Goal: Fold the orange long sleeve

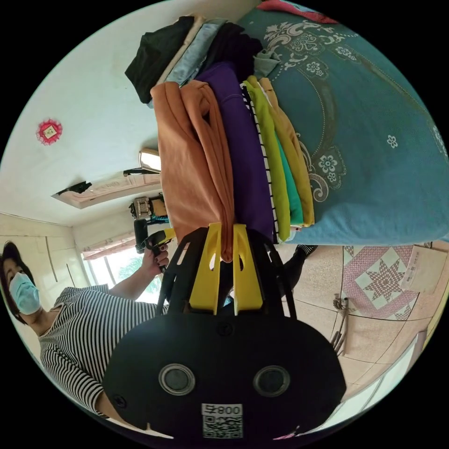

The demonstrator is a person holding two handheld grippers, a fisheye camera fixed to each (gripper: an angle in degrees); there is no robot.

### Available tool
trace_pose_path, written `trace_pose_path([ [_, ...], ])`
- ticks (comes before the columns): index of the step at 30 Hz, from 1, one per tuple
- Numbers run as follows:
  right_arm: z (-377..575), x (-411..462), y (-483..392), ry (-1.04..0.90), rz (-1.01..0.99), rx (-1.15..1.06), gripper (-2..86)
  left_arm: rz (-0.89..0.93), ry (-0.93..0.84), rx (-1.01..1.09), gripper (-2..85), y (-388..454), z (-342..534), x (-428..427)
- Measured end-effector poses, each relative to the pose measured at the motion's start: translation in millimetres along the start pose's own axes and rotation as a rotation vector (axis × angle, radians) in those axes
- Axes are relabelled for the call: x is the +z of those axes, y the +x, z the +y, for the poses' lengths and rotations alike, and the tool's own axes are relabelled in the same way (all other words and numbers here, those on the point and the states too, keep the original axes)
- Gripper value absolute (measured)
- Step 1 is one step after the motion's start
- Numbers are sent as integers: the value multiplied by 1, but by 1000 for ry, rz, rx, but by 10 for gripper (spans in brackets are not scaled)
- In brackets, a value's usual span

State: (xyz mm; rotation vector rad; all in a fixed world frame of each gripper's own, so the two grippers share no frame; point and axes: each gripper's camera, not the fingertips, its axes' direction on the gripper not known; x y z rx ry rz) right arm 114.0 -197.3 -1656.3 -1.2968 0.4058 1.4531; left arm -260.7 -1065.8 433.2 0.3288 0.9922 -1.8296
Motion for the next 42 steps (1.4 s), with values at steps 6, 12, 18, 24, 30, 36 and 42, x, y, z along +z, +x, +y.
trace_pose_path([
  [6, 15, -38, -42, 99, 61, -8, 14, -43, 110, 119, 64, -10, 5, 10],
  [12, -18, -45, -172, 195, 319, -293, 2, -194, 18, 327, 40, -1, -10, 66],
  [18, -89, 32, -256, 61, 696, -422, 1, -419, -98, 391, 14, -18, -4, 139],
  [24, -113, 85, -278, -21, 795, -372, 1, -437, -101, 385, 3, -38, 9, 162],
  [30, -101, 110, -326, 24, 886, -438, 2, -503, -107, 430, 1, -33, 24, 173],
  [36, -100, 136, -375, 8, 955, -439, 2, -535, -129, 477, 1, -14, 38, 158],
  [42, -75, 120, -432, 136, 799, -393, 1, -426, -61, 521, 1, 19, 64, 93],
])
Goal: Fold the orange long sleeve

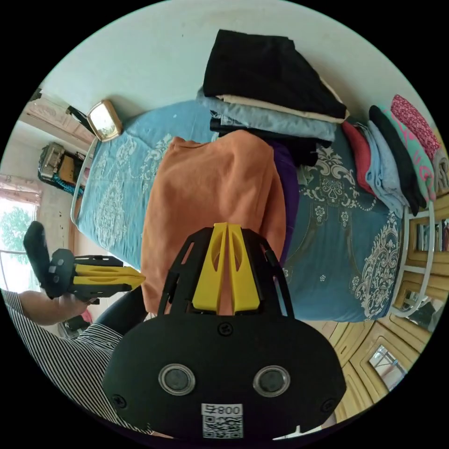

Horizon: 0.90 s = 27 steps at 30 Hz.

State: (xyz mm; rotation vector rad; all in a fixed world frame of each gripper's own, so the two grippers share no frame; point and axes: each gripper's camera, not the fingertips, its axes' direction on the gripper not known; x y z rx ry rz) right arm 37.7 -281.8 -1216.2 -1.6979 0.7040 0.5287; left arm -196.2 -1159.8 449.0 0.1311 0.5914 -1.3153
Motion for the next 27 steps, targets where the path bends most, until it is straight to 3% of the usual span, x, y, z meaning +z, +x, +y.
trace_pose_path([
  [3, 12, -5, -28, 2, -20, 13, 1, 9, -78, 19, 0, 9, 7, -7],
  [5, 15, 21, -50, -125, 1, 13, 1, -36, -185, 24, 0, 12, 8, 2],
  [8, 13, 36, -72, -165, -19, 60, 1, 8, -217, -3, 0, 13, 7, -19],
  [15, 18, 3, -143, -35, -22, 83, 1, 9, -133, 47, 0, 42, 12, -124],
  [21, 20, 59, -209, -182, -18, 92, 0, 55, -207, -5, 1, 48, 10, -186],
  [27, 4, 71, -270, -198, -22, 123, 0, 97, -130, -15, 1, 57, 20, -307],
])
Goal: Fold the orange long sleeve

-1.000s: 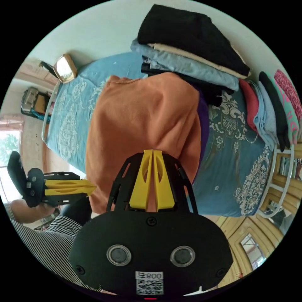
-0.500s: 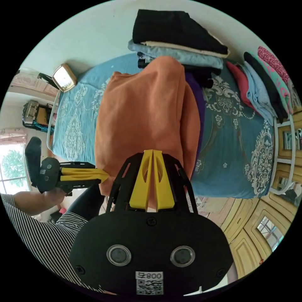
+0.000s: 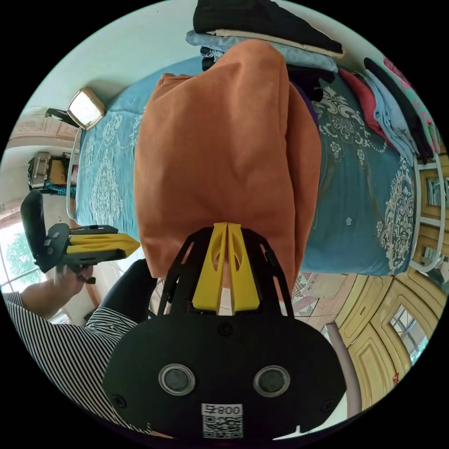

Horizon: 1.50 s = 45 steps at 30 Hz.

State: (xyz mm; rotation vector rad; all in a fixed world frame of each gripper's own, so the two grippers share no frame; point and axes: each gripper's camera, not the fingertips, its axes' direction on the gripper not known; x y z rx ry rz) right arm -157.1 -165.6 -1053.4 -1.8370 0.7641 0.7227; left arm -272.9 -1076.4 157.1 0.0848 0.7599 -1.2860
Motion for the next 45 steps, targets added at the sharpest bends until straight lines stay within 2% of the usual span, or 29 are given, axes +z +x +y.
trace_pose_path([
  [6, 9, 2, -77, 59, -3, 85, 0, 33, 15, -115, 1, -15, 54, -124],
  [15, 11, 34, -268, 116, -50, 66, 0, 63, -20, -208, 0, -29, 140, -310],
  [26, -12, 149, -520, -10, -189, -149, 0, -19, 31, -318, 2, -30, 218, -543],
  [38, -3, 251, -712, -7, -224, -272, 3, -32, 63, -404, 19, 37, 284, -706],
  [45, -14, 314, -803, 35, -202, -243, 21, -70, 101, -488, 62, 20, 309, -786],
])
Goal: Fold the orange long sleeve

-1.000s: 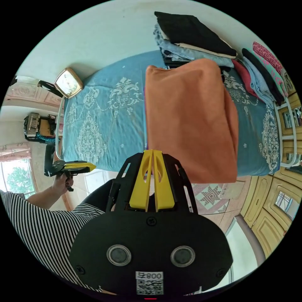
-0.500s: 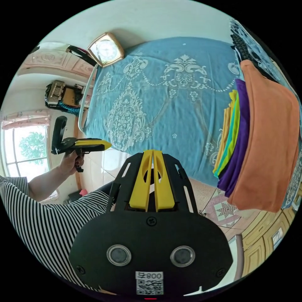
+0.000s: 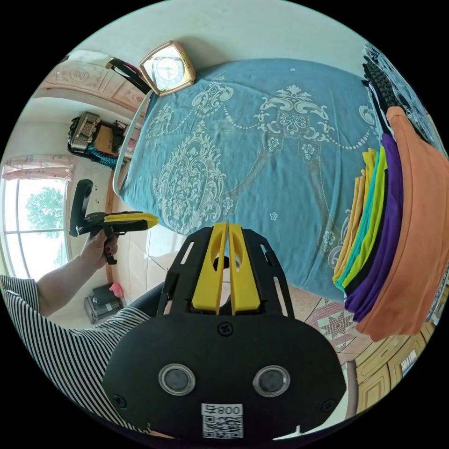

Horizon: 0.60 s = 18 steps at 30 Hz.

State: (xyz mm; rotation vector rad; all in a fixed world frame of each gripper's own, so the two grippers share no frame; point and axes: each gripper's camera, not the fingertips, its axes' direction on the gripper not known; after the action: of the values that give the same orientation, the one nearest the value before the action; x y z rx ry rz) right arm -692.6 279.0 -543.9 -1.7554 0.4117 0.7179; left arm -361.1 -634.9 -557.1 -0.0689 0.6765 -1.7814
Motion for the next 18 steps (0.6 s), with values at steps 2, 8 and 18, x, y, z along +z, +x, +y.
trace_pose_path([
  [2, -16, 33, -26, 35, 22, 5, 45, -55, 15, -10, 87, -15, -7, -28],
  [8, -58, 119, -85, 137, 110, 44, 89, -217, 72, -43, 151, -60, -33, -87],
  [18, -96, 247, -162, 260, 216, 72, 167, -370, 250, -145, 225, -102, -38, -135],
])
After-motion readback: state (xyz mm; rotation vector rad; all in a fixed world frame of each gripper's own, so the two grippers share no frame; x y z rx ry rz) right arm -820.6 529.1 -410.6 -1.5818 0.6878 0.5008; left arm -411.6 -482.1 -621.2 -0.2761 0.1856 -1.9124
